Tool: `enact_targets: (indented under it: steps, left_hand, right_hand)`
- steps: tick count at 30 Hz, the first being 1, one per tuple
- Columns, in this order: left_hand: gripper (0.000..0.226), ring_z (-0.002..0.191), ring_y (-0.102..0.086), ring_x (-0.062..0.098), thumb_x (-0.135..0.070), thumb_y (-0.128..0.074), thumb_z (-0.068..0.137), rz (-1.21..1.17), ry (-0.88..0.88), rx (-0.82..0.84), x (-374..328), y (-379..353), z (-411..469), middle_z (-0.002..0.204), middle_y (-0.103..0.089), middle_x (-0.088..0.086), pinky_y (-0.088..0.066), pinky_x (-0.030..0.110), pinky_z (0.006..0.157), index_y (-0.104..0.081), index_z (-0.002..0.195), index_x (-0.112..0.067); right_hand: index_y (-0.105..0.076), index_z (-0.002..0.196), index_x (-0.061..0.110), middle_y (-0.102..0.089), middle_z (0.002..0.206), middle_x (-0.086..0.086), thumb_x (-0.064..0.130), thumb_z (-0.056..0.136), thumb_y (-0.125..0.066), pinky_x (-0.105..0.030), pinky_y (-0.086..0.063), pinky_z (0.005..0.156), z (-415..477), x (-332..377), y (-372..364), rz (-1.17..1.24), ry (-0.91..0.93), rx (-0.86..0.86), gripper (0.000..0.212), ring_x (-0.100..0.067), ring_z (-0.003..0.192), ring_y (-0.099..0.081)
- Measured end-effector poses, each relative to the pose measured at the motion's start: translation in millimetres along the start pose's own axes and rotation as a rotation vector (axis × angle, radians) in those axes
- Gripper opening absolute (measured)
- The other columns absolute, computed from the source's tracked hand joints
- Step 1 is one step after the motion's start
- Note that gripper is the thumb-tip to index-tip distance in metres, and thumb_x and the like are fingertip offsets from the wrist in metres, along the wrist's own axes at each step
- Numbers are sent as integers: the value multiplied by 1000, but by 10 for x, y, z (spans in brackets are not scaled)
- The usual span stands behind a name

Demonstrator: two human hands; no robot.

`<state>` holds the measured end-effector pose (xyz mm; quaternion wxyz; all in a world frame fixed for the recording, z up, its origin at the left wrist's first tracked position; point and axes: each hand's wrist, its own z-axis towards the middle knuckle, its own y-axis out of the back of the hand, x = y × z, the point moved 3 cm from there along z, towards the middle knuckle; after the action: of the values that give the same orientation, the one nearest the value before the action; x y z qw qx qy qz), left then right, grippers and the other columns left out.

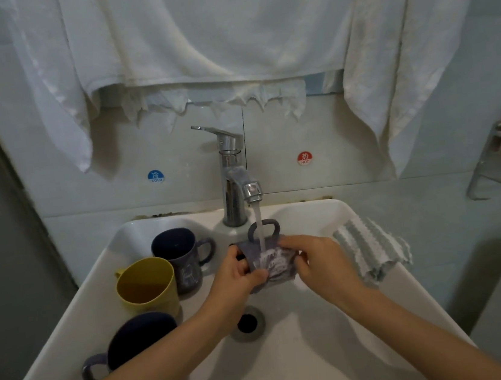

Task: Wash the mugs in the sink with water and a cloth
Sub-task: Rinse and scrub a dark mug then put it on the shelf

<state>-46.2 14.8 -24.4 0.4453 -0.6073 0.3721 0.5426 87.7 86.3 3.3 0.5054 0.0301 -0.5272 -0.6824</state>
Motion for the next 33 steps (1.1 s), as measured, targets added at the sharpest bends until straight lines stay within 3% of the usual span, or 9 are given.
enact_targets:
  steps: [4,7,9,12,17,21,24,28,33]
  left_hand:
    - [50,99,-66,20,13,-56,83,-7,-12,36,6,34,-43,111,-67,7,-56,29,79,-45,123,-15]
    - [53,94,-68,17,16,-56,81,-25,-43,44,17,-5,-86,105,-70,3,-56,25,74,-48,119,-20]
    - [55,96,-68,17,17,-56,80,-41,-47,42,31,-16,-90,105,-70,3,-57,27,78,-48,119,-21]
    - [59,98,-67,15,17,-58,79,-28,-58,41,12,-9,-86,107,-69,1,-56,29,82,-47,121,-23]
    - [58,99,-67,15,19,-57,79,3,-75,14,8,-35,-111,109,-68,2,-56,30,83,-47,124,-18]
    - [52,94,-67,11,17,-55,81,6,-51,-2,19,8,-113,107,-67,0,-56,25,78,-49,119,-19]
    - [51,95,-67,11,17,-56,81,6,-31,15,22,22,-115,109,-67,2,-56,26,78,-49,115,-21]
    - [52,99,-64,17,16,-53,82,-44,7,-1,30,63,-84,112,-65,4,-56,26,77,-47,118,-21]
    - [52,102,-63,22,16,-53,83,-66,31,-13,50,93,-79,115,-64,8,-55,32,79,-47,122,-18]
  right_hand:
    - [-66,116,14,-69,111,0,7,89,-51,-19,-42,86,60,-174,4,71,-133,-13,32,-17,105,-61]
    - [-66,112,17,-67,96,9,17,92,-55,-10,-43,76,129,-143,-54,278,-180,-23,23,-4,91,-62]
    - [-68,105,20,-65,86,13,20,91,-55,-13,-47,73,180,-121,-92,359,-214,-23,18,0,82,-61]
    - [-68,94,24,-65,79,10,24,91,-55,-25,-49,72,284,-96,-156,329,-262,-16,14,-9,79,-62]
    - [-67,89,13,-66,80,-6,23,94,-48,-32,-48,72,387,-71,-238,188,-302,39,22,-21,77,-61]
    - [-60,114,7,-64,106,-9,19,99,-38,-25,-41,74,371,-92,-272,177,-241,221,30,-22,95,-58]
    - [-56,122,11,-60,109,-4,16,99,-37,-23,-41,78,358,-119,-282,262,-237,286,30,-16,98,-56]
    - [-58,111,16,-65,105,-8,8,96,-44,-27,-50,83,349,-152,-272,637,-231,306,22,-18,96,-61]
    - [-55,92,21,-63,92,-3,14,96,-48,-29,-49,76,356,-235,-285,551,-241,285,10,-19,86,-60]
